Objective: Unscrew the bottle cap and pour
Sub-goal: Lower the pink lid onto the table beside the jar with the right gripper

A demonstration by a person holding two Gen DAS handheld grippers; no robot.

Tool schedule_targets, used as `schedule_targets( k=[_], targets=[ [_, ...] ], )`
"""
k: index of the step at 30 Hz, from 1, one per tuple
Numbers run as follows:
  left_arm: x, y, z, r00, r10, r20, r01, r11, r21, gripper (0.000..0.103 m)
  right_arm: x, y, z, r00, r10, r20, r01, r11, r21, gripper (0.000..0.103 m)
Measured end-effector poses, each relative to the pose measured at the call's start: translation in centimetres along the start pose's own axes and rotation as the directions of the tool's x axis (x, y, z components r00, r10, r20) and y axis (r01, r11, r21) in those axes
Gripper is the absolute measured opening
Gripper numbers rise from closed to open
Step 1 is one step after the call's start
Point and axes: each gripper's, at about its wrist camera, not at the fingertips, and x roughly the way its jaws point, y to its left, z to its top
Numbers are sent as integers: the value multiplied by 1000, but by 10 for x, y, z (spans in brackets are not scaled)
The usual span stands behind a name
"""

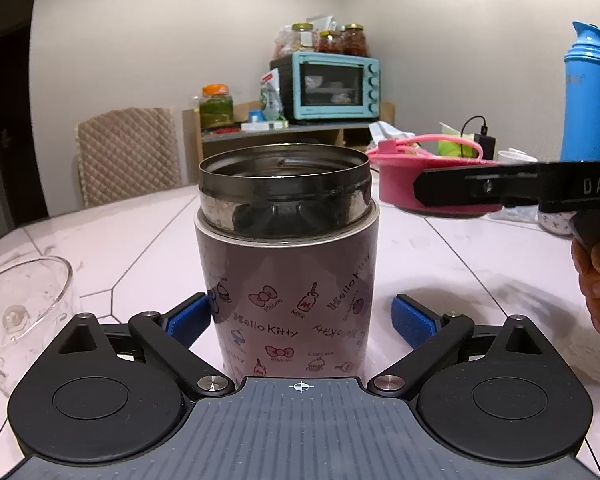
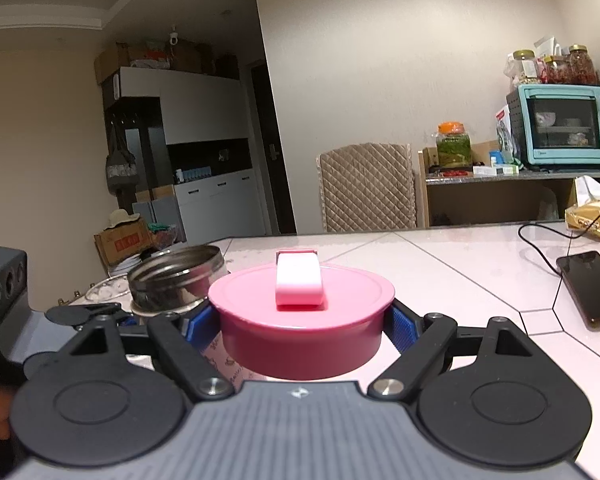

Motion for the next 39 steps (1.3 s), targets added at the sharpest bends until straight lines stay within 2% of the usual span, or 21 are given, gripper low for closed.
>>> schedule_targets(
  k=[39],
  targets=[
    [-11, -2, -7, 999, -33, -32, 34, 999, 35, 103, 11, 9, -18, 989, -78, -128, 76, 997, -24, 85]
  ],
)
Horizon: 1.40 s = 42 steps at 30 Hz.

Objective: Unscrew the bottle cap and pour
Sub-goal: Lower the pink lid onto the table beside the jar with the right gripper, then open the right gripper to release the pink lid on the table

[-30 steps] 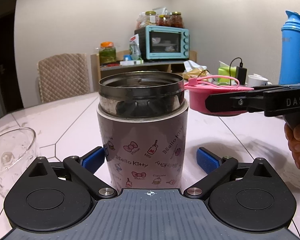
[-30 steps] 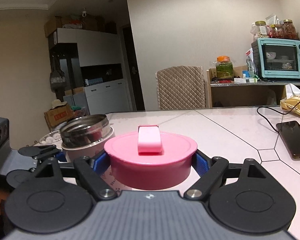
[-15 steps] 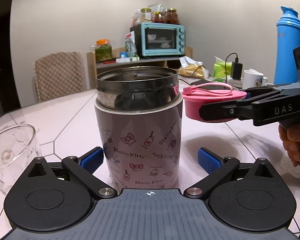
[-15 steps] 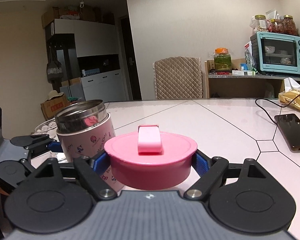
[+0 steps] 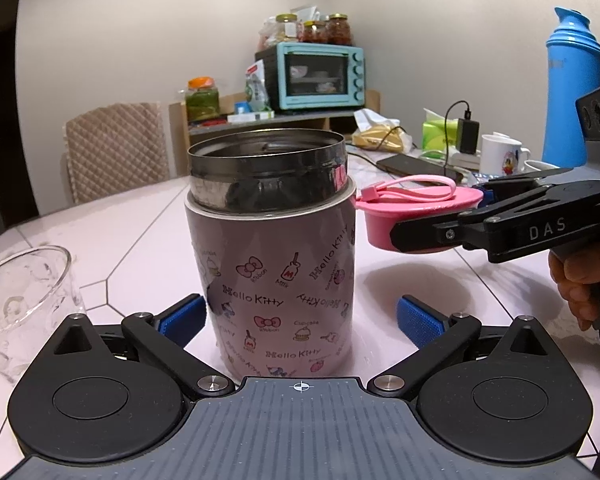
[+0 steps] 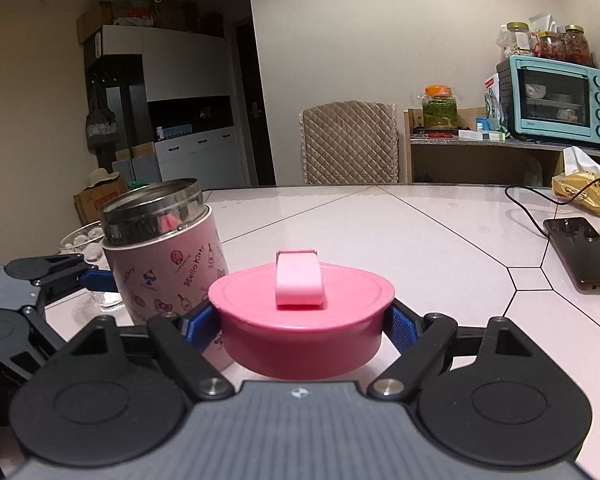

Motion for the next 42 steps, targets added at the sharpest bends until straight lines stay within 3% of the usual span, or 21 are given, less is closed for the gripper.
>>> schedule_targets(
  k=[42],
  targets=[
    [-5, -6, -2, 1000, -15, -12, 15, 1000, 10, 103, 15, 0, -6, 990, -82, -111, 81, 997, -12, 86]
  ],
)
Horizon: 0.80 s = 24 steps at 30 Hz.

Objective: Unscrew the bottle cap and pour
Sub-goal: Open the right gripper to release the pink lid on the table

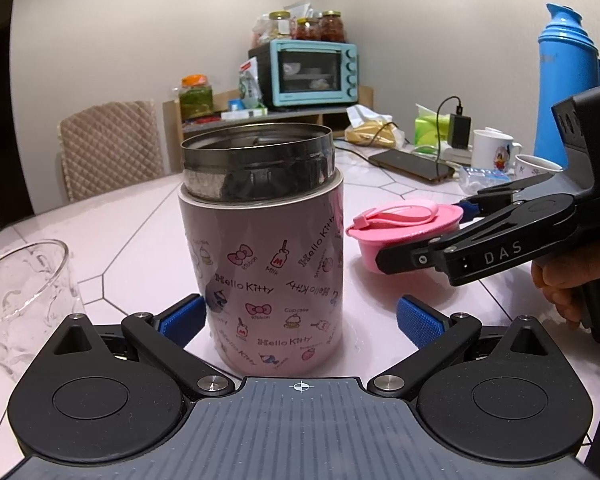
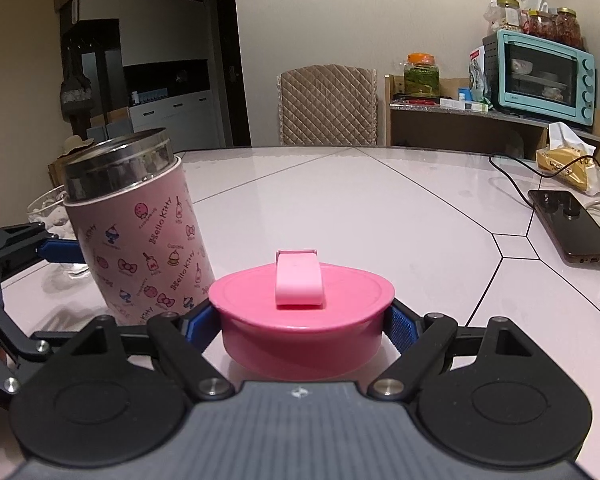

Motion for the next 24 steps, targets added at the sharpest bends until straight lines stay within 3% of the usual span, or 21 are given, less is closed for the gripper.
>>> schedule_targets(
  k=[24],
  targets=[
    [0, 0, -1, 1000, -4, -5, 4, 1000, 2, 103, 6, 0, 2, 999, -15, -49, 14, 1000, -20, 87]
  ],
)
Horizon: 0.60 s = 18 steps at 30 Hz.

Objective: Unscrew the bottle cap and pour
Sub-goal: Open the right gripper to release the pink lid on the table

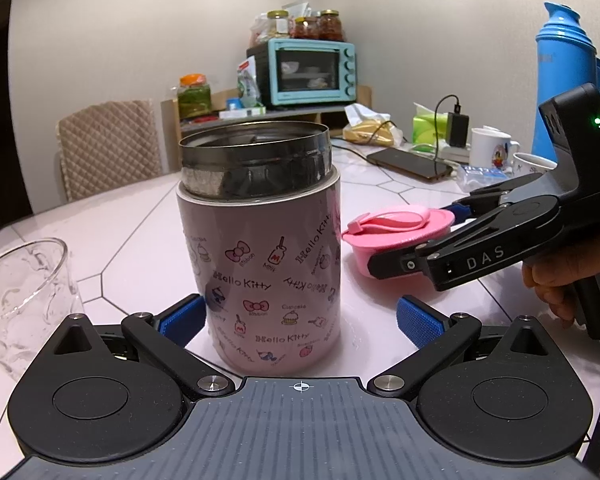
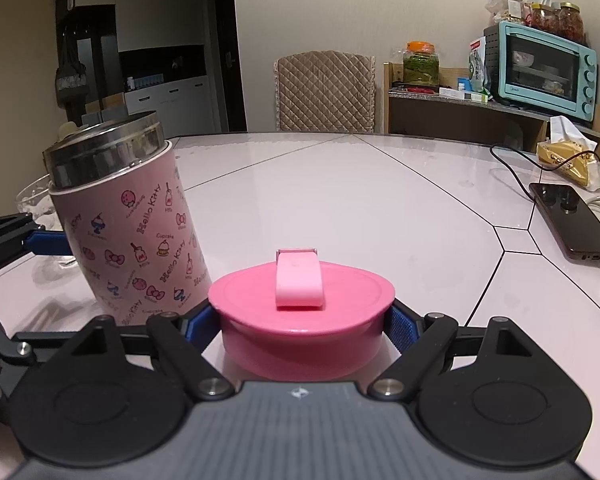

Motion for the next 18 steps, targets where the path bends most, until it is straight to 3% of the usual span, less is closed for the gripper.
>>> schedule_targets(
  k=[18],
  targets=[
    [2, -1, 2, 1000, -6, -9, 6, 1000, 10, 103, -1, 0, -2, 1000, -4, -27, 3, 1000, -19, 87]
  ],
)
